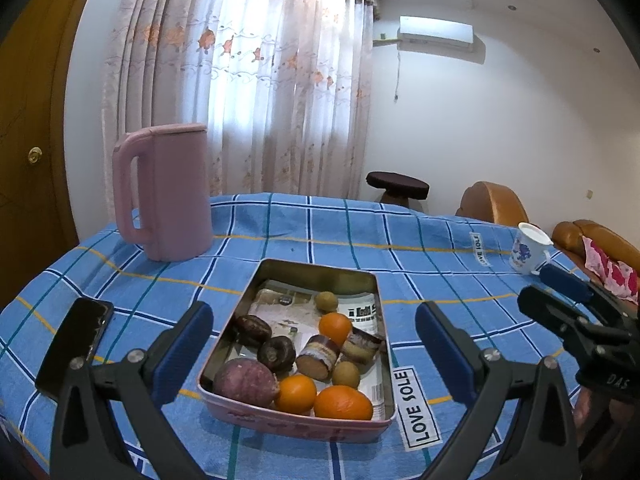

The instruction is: Organize fruits

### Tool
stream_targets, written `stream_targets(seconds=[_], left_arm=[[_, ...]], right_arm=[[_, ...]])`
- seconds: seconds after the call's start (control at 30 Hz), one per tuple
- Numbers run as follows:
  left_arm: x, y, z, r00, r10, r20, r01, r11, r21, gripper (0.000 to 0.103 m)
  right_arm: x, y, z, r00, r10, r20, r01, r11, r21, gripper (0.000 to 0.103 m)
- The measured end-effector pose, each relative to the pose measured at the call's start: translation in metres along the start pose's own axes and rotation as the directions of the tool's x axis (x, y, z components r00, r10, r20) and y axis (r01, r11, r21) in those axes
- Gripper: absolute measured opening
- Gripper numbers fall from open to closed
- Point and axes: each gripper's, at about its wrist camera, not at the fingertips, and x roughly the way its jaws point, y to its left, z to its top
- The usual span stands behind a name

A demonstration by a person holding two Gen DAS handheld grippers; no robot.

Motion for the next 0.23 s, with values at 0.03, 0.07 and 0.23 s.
stream_targets(seconds=[0.03, 0.07, 0.23], left_arm=[[0.0, 0.0, 0.0, 1.0, -0.001, -0.001, 0.001, 1.0, 0.0, 0.103], [0.0, 0.0, -0.001, 1.0, -0.002, -0.001, 0.002, 1.0, 0.0, 0.103], [-0.002, -0.002, -0.001, 1.0, -0.012, 0.003, 0.011, 1.0, 0.007, 0.103]], right_arm=[[0.0, 0.0, 0.0, 1.0, -0.001, -0.001, 0.001, 1.0, 0.0, 0.08], [0.0, -0.002, -0.001, 1.0, -0.002, -0.002, 0.002, 1.0, 0.001, 0.08], [0.0, -0.012, -0.006, 1.0, -0.02, -0.021, 0.02, 1.0, 0.004, 0.08]])
